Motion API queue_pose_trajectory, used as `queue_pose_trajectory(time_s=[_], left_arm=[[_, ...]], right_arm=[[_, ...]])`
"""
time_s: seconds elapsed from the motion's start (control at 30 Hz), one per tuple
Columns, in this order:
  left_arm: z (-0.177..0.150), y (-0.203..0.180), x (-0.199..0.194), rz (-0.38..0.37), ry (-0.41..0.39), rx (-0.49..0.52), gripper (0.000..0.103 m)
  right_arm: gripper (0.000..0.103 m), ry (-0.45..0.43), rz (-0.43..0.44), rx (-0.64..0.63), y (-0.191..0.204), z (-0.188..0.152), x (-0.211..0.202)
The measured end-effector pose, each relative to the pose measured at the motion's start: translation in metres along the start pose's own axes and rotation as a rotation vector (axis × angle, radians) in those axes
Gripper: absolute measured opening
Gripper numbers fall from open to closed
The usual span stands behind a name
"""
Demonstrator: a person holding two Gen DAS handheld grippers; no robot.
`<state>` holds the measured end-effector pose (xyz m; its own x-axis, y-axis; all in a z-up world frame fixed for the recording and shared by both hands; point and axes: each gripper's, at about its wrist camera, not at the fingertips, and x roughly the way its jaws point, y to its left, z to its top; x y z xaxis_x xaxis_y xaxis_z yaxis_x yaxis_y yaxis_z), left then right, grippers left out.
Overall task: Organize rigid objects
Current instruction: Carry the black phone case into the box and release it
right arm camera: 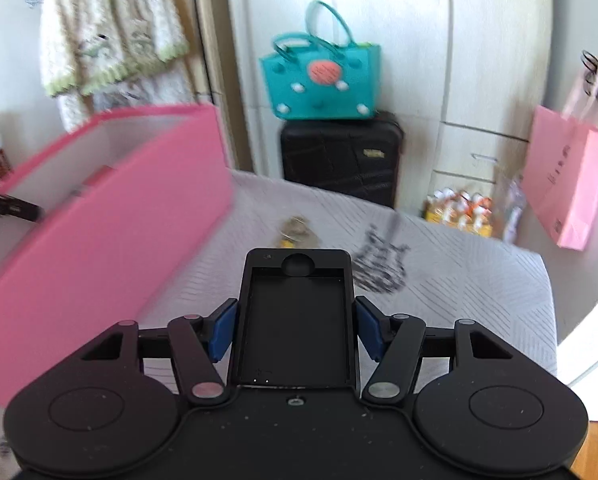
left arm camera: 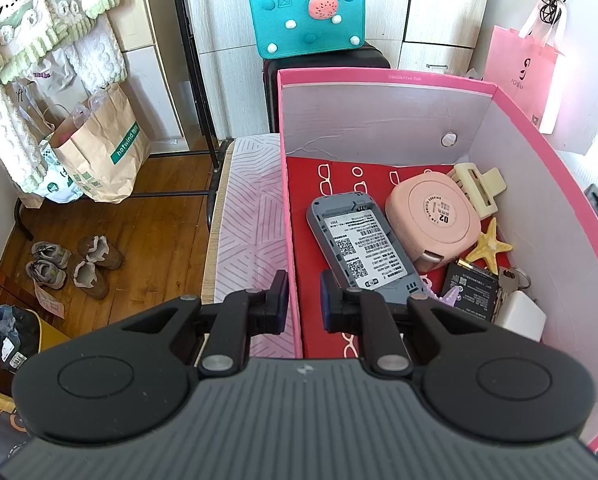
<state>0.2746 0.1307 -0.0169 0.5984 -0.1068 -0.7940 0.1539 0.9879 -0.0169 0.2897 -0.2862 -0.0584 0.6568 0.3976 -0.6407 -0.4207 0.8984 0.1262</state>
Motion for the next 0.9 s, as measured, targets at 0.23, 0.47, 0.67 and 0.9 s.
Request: queue_pose_trajectory(time_s=[0.23,0.47,0.67,0.9], left_arm=[[-0.001,-0.001,0.0,0.005,0.001,0.008,0.014],[0.0,-0.001,0.001,-0.003,0.0,-0.007,0.014],[0.001,0.0,0.001,-0.008,-0.002,-0.01,0.014],[0.002,0.0,0.001,-0.012,-0.005,-0.019,0.014]], right_arm=[[0.066,-0.1,0.185,-0.023,0.042,0.032,-0.042],[0.067,-0.048,0.362,-0.063,0.094,0.057,-0.036],[0.067,0.098,0.432,-0.143,0.141,0.072,-0.005],[0.066,0.232,0.434,-0.171,0.17,0.072,0.033]])
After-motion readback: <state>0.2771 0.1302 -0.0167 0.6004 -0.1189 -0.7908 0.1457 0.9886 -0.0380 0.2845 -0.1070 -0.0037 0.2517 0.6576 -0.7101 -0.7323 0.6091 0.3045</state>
